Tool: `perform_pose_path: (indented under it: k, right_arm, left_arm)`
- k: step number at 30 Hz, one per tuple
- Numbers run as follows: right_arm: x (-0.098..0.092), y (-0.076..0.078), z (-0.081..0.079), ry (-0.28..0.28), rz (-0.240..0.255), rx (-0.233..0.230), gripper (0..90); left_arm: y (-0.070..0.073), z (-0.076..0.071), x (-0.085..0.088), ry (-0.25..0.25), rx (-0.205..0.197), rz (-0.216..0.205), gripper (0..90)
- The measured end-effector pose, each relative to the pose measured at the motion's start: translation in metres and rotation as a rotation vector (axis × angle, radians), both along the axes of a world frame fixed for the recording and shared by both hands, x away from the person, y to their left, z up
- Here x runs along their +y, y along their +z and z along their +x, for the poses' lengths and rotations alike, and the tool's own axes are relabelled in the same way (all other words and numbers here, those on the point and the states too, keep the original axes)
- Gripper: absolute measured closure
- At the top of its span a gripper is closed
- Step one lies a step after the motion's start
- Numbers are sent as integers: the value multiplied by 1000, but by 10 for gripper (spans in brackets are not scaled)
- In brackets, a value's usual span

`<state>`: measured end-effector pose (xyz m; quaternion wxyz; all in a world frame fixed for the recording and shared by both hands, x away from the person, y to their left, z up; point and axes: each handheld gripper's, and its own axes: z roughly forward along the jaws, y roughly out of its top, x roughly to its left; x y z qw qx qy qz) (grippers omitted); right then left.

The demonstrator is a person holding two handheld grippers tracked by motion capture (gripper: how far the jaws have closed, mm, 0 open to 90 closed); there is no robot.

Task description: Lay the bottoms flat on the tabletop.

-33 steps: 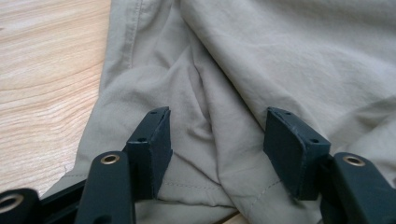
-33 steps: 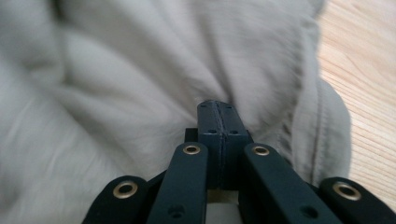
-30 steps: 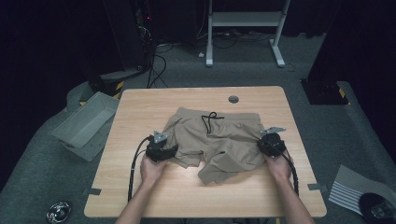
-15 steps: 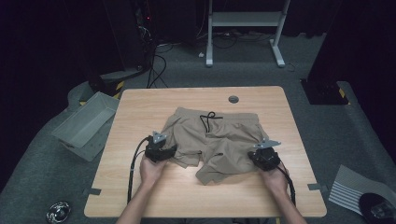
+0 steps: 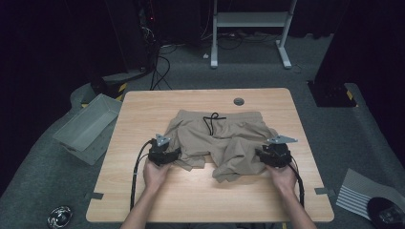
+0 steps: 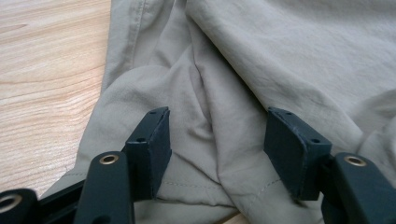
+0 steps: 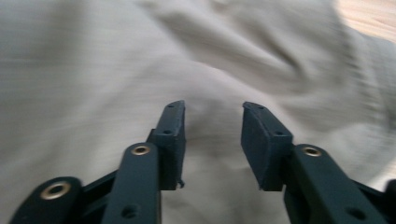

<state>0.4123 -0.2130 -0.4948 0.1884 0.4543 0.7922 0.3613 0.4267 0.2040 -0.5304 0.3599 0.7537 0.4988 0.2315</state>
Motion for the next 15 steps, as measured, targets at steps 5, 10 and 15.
perform_pose_path:
  k: [5, 10, 15]
  right_arm:
    - [21, -15, -8, 72, -109, 41, 687]
    - [7, -23, 12, 31, -117, 22, 895]
    - [-4, -22, 32, -61, -168, 6, 793]
  left_arm:
    - [0, 0, 0, 0, 2, -4, 408]
    - [0, 2, 2, -6, 3, -9, 410]
    - [0, 9, 10, 23, 6, -9, 405]
